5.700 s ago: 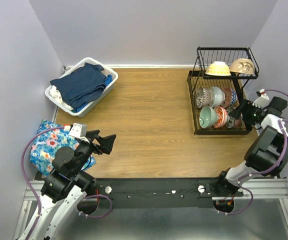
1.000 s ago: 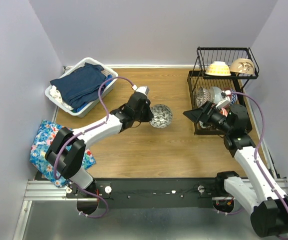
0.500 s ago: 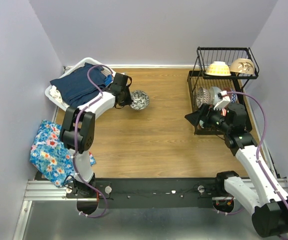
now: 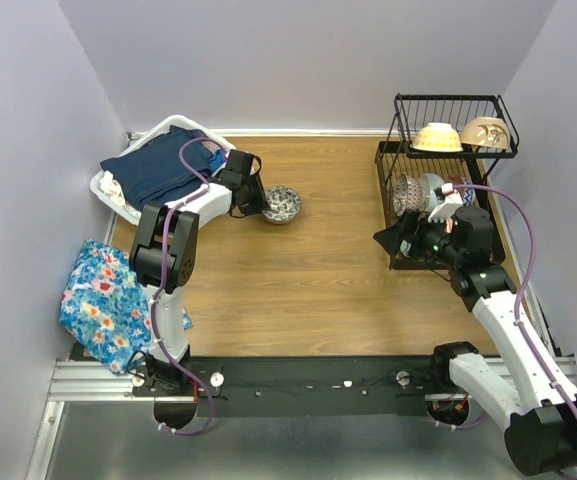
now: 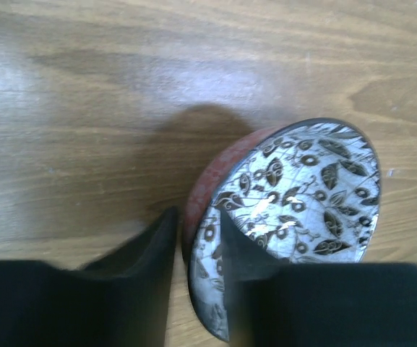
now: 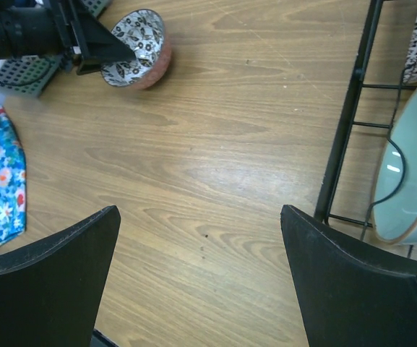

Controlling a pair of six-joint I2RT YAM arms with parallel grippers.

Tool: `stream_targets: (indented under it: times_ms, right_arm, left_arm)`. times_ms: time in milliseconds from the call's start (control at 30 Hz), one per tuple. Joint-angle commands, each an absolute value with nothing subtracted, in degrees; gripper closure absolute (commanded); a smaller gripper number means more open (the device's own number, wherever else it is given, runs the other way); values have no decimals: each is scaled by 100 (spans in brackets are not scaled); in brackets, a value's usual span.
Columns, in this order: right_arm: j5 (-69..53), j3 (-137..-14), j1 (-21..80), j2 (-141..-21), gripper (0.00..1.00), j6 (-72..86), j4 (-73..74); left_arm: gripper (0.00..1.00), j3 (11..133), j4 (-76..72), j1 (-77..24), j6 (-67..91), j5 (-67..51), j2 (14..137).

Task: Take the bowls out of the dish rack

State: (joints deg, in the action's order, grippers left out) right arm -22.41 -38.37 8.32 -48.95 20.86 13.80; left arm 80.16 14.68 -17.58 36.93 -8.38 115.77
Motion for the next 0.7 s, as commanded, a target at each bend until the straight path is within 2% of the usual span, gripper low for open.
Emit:
stream_targets:
  times_ms: [0,33,133,200,267,500,667]
  right_arm:
    - [-1890,-4060,870,-4772,0,1872,1722]
    - [-1855,-4069,870,-4764,0,1846,1740]
    - [-1750,-4139,879,-4746,0,1828,1828]
    - [-1679,-4201,870,-4685,0,1811,1872]
    - [-1486,-4227,879,-4632,0,1776,1933]
    - [-643,-4491,870,-4430,0,1687,2381]
    - [429,-4667,870,-4385,0,1749,2768]
  left_arm:
    - [45,7884,1178,-1740,3657,-984,11312]
    - [31,7797,1169,-1740,3595,-967,11190]
    - [15,7656,1257,-1740,3498,-897,10882]
    - [11,7577,1353,-1740,3358,-774,10688]
    - [2,7445,1467,-1740,3183,-608,10363]
    - [2,6979,2030,-1749,2558,-457,9151]
    - [2,6059,2162,-1749,2259,-475,7649]
